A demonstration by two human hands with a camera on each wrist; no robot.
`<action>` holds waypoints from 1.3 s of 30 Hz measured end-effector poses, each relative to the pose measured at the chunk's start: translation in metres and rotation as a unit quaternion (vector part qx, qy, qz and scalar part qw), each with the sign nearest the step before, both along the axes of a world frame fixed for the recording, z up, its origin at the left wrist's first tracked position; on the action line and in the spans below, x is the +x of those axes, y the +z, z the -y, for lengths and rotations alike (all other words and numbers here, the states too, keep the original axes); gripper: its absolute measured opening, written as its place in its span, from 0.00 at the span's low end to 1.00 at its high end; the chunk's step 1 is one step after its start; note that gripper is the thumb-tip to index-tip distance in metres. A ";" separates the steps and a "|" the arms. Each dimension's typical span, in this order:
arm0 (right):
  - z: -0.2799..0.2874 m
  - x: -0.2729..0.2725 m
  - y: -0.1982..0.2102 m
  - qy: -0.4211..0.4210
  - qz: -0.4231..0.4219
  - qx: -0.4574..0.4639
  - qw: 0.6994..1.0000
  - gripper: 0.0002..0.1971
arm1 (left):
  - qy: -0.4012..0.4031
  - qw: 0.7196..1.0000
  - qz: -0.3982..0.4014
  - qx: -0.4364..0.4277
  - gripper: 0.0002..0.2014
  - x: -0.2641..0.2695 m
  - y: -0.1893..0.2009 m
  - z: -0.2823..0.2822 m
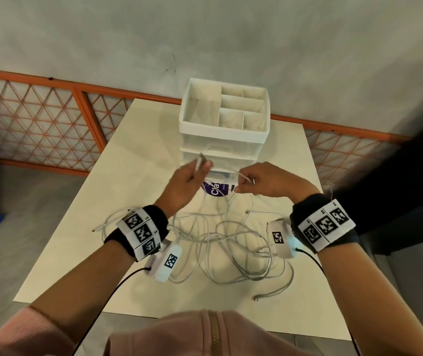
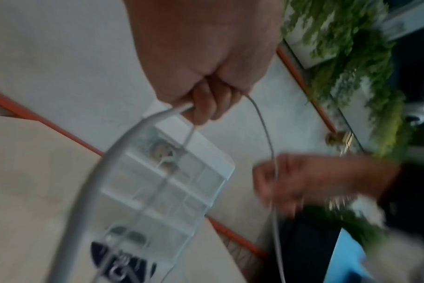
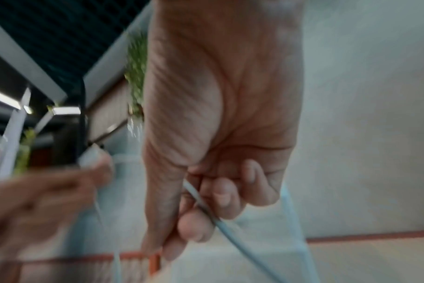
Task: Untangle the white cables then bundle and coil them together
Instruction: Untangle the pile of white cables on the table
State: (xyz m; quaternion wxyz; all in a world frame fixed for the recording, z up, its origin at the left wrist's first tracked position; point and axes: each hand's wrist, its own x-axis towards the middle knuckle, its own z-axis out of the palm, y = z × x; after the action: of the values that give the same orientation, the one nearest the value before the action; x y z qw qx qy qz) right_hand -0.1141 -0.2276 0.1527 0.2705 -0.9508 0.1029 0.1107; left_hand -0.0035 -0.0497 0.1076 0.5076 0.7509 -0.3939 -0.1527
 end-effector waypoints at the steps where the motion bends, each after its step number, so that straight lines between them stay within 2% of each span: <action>1: 0.007 -0.006 -0.010 -0.016 -0.032 -0.005 0.999 0.11 | 0.049 0.998 0.001 -0.048 0.16 0.006 0.004 -0.002; 4: 0.027 -0.030 -0.053 -0.067 -0.127 -0.002 0.990 0.11 | 0.184 0.965 0.001 -0.186 0.15 0.032 0.024 -0.015; 5: 0.032 -0.038 -0.067 -0.093 -0.139 0.004 0.986 0.10 | 0.212 0.957 0.017 -0.197 0.15 0.041 0.027 -0.020; 7: 0.038 -0.051 -0.087 -0.142 -0.133 -0.004 0.981 0.08 | 0.240 0.955 0.055 -0.163 0.17 0.050 0.023 -0.030; 9: 0.043 -0.054 -0.092 -0.192 -0.094 -0.024 0.977 0.09 | 0.236 0.963 0.067 -0.113 0.16 0.047 0.011 -0.033; 11: 0.048 -0.051 -0.086 -0.235 -0.021 -0.027 0.971 0.11 | 0.219 0.971 0.058 -0.072 0.15 0.039 -0.004 -0.034; 14: 0.054 -0.040 -0.072 -0.288 0.087 0.031 0.953 0.09 | 0.185 0.981 0.041 -0.035 0.16 0.027 -0.023 -0.031; 15: 0.054 -0.037 -0.069 -0.299 0.103 0.046 0.948 0.10 | 0.180 0.982 0.045 -0.028 0.18 0.024 -0.027 -0.030; 16: 0.053 -0.033 -0.069 -0.310 0.103 0.058 0.944 0.15 | 0.180 0.982 0.052 -0.023 0.19 0.023 -0.030 -0.028; 18: 0.053 -0.030 -0.081 -0.323 0.053 0.055 0.943 0.28 | 0.185 0.981 0.063 -0.015 0.20 0.020 -0.034 -0.026; 19: 0.053 -0.032 -0.092 -0.317 0.007 0.026 0.948 0.30 | 0.185 0.980 0.069 -0.006 0.20 0.020 -0.036 -0.025; 21: 0.052 -0.039 -0.122 -0.277 -0.098 -0.024 0.956 0.26 | 0.166 0.982 0.085 0.027 0.19 0.017 -0.040 -0.023; 23: 0.041 -0.052 -0.149 -0.232 -0.168 -0.029 0.957 0.21 | 0.143 0.984 0.084 0.067 0.17 0.013 -0.045 -0.021; 27: 0.022 -0.072 -0.176 -0.240 -0.136 0.039 0.960 0.21 | 0.107 0.986 0.058 0.114 0.17 0.006 -0.053 -0.016; 29: 0.022 -0.073 -0.173 -0.255 -0.116 0.056 0.958 0.19 | 0.097 0.986 0.050 0.126 0.17 0.005 -0.053 -0.012; 32: 0.029 -0.066 -0.149 -0.238 -0.062 0.062 0.967 0.13 | 0.081 0.986 0.037 0.139 0.15 0.005 -0.050 -0.005; 37: 0.034 -0.047 -0.068 -0.199 0.016 0.156 0.967 0.10 | 0.077 0.985 0.065 0.138 0.03 0.005 -0.046 0.005; 39: 0.028 -0.040 -0.033 -0.179 0.059 0.206 0.960 0.11 | 0.057 0.992 0.050 0.104 0.06 0.001 -0.038 0.009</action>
State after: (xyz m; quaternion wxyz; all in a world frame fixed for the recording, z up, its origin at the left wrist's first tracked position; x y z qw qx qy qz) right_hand -0.1538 -0.2554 0.1195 0.4818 -0.8452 0.2301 0.0232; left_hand -0.0027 -0.0586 0.0694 0.4143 0.8275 -0.3576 -0.1258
